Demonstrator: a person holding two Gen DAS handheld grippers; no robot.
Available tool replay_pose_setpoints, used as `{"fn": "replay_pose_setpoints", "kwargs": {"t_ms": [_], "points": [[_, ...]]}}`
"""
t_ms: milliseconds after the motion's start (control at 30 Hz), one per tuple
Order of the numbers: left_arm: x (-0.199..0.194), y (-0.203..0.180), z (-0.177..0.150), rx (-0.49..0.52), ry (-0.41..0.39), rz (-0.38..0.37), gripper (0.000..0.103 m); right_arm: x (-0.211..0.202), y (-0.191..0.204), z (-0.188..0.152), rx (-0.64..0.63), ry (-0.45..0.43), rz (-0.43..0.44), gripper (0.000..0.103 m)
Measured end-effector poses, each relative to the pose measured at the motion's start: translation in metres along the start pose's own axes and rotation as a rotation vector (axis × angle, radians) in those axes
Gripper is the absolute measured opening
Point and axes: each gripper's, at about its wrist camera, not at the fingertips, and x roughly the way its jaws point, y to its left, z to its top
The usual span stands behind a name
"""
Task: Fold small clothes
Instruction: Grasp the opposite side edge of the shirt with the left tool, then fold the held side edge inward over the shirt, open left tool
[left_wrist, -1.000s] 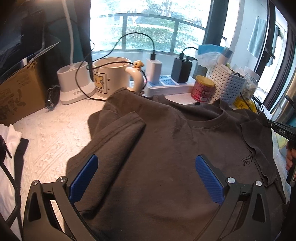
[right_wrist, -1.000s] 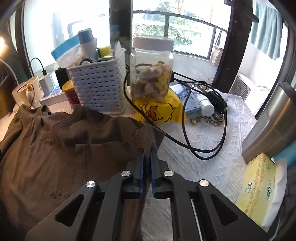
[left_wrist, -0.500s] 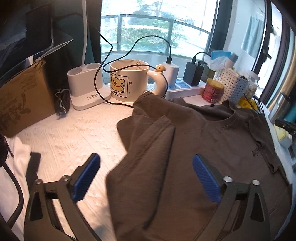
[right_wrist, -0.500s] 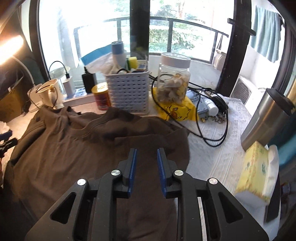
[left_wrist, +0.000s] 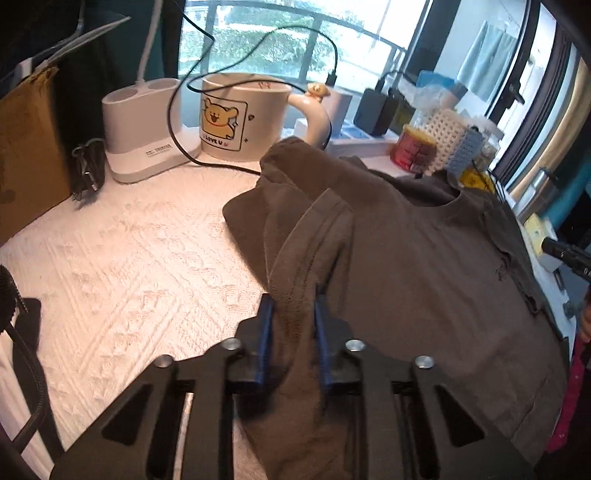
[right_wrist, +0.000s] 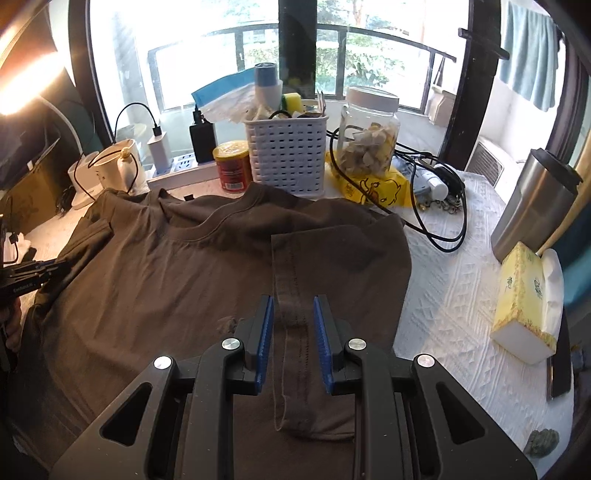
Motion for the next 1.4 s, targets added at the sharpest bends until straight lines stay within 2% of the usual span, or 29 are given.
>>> {"fn": "replay_pose_setpoints", "kwargs": {"t_ms": [267, 467, 533, 667, 833, 933, 1000, 1067, 1133, 1200, 1267, 1333, 1400], "points": [[-0.029, -0.015, 0.005, 0.044, -0.123, 0.132, 0.013, -0.008, 0.003, -0.005, -0.010, -0.012, 0.018, 0.024], [-0.029, -0.047, 0.010, 0.129, -0.133, 0.104, 0.013, -0.016, -0.010, -0.015, 0.021, -0.025, 0.026, 0.024], [-0.024, -0.062, 0.010, 0.178, -0.115, 0.088, 0.013, -0.019, -0.017, -0.020, 0.037, -0.028, 0.029, 0.024], [-0.003, -0.091, 0.004, 0.257, -0.018, 0.068, 0.014, -0.020, -0.030, -0.029, 0.072, -0.028, 0.037, 0.024], [0.023, -0.103, -0.007, 0.200, 0.135, -0.014, 0.014, -0.021, -0.046, -0.043, 0.109, -0.026, 0.052, 0.024], [0.019, -0.107, -0.012, 0.182, 0.145, -0.028, 0.014, -0.022, -0.055, -0.050, 0.126, -0.025, 0.057, 0.024], [0.006, -0.106, -0.014, 0.179, 0.126, -0.008, 0.022, -0.022, -0.059, -0.055, 0.130, -0.023, 0.060, 0.024], [-0.015, -0.098, -0.015, 0.156, 0.078, 0.012, 0.055, -0.023, -0.062, -0.059, 0.130, -0.022, 0.061, 0.024], [-0.034, -0.087, -0.014, 0.124, 0.030, 0.045, 0.067, -0.023, -0.064, -0.062, 0.130, -0.020, 0.064, 0.024], [-0.049, -0.073, -0.014, 0.097, -0.005, 0.085, 0.067, -0.021, -0.066, -0.065, 0.130, -0.014, 0.066, 0.024], [-0.052, -0.062, -0.015, 0.077, -0.008, 0.109, 0.067, -0.020, -0.065, -0.067, 0.134, -0.011, 0.069, 0.024], [-0.048, -0.055, -0.017, 0.047, 0.014, 0.094, 0.067, -0.019, -0.065, -0.069, 0.135, -0.009, 0.073, 0.024], [-0.046, -0.055, -0.020, 0.035, 0.025, 0.048, 0.067, -0.020, -0.064, -0.070, 0.132, -0.009, 0.076, 0.024]]}}
